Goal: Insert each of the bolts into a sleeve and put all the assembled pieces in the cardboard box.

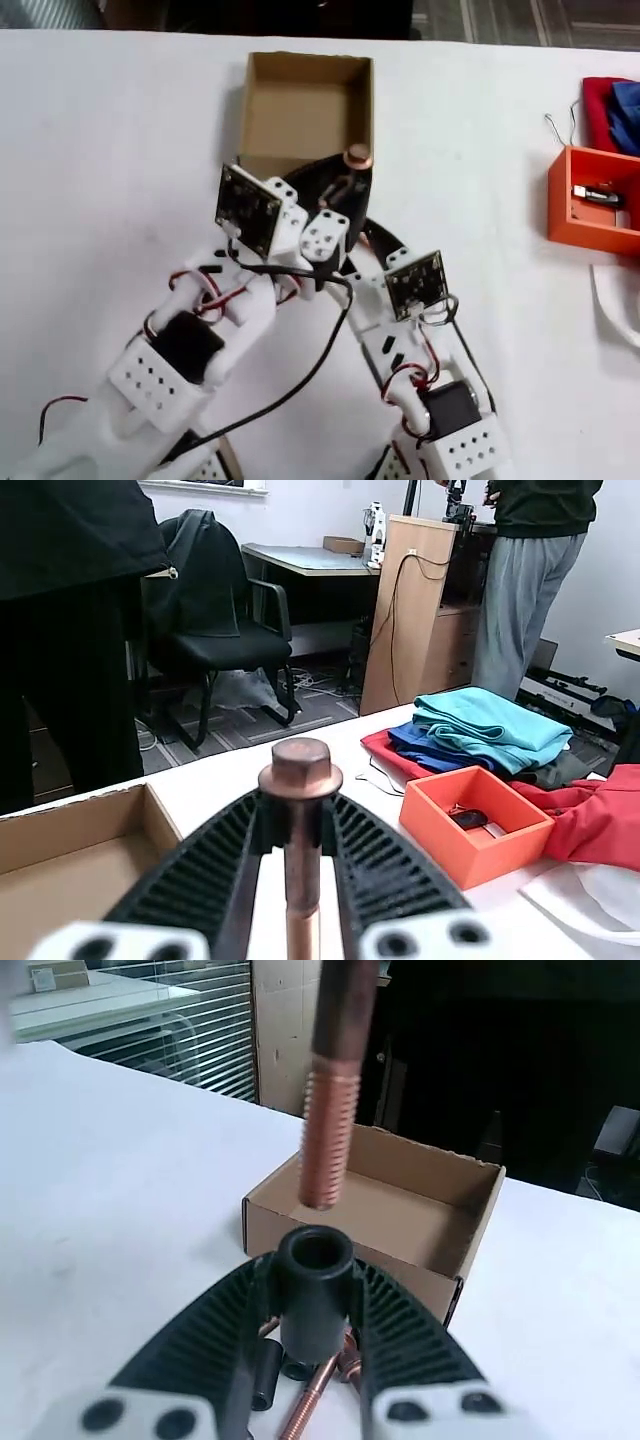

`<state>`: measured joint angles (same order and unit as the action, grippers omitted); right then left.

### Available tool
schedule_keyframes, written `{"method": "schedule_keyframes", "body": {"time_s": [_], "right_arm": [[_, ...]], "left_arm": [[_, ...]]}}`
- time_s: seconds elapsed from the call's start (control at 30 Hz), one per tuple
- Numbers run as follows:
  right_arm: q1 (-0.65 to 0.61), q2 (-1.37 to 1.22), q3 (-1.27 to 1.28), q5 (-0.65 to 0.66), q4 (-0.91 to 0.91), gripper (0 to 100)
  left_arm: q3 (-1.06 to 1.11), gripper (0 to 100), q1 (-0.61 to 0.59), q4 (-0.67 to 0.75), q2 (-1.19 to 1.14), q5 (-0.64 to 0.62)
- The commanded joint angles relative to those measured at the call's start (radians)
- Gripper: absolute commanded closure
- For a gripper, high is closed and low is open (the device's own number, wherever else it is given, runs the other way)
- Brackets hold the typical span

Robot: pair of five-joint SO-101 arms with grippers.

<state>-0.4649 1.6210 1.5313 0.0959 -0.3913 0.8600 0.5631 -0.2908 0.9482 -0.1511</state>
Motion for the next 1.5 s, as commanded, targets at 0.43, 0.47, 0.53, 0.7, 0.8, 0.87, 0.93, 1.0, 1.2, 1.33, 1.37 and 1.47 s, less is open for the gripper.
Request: {"method": "schedule_keyframes", "body": {"time_s": [0.43, 0.47, 0.53, 0.7, 0.8, 0.87, 0.93, 1.0, 1.2, 1.33, 1.37, 1.47], "right_arm": [[-0.004, 0.013, -0.081, 0.008, -0.004, 97.9], [-0.005, 0.013, -0.084, 0.006, -0.004, 97.9], [-0.005, 0.013, -0.089, 0.005, -0.005, 97.9], [-0.005, 0.013, -0.092, 0.005, -0.005, 97.9], [-0.005, 0.013, -0.095, 0.005, -0.007, 97.9], [-0.005, 0.013, -0.112, 0.003, -0.018, 97.9], [-0.008, 0.013, -0.138, 0.003, -0.042, 97.9], [-0.008, 0.013, -0.153, 0.002, -0.058, 97.9], [-0.005, 0.013, -0.157, 0.002, -0.062, 97.9], [-0.004, 0.013, -0.155, 0.002, -0.062, 97.9], [-0.004, 0.013, -0.155, 0.002, -0.062, 97.9], [-0.004, 0.013, -0.155, 0.002, -0.062, 97.9]], "left_arm": [[0.102, 98, 0.008, -0.025, 0.002, 0.002], [0.102, 98, 0.009, -0.025, 0.002, 0.002], [0.099, 98, 0.009, -0.025, 0.002, 0.002], [0.099, 98, 0.003, -0.025, 0.002, 0.011], [0.071, 98, 0.003, -0.025, 0.002, 0.011], [0.044, 98, 0.003, -0.025, 0.002, 0.011], [0.03, 98, 0.003, -0.025, 0.0, 0.011], [0.033, 98, 0.003, -0.031, -0.002, 0.011], [0.096, 98, 0.002, -0.026, 0.0, 0.011], [0.087, 98, 0.002, -0.034, 0.008, 0.011], [0.079, 98, 0.002, -0.034, 0.008, 0.011], [0.054, 98, 0.002, -0.069, 0.008, 0.011]]}}
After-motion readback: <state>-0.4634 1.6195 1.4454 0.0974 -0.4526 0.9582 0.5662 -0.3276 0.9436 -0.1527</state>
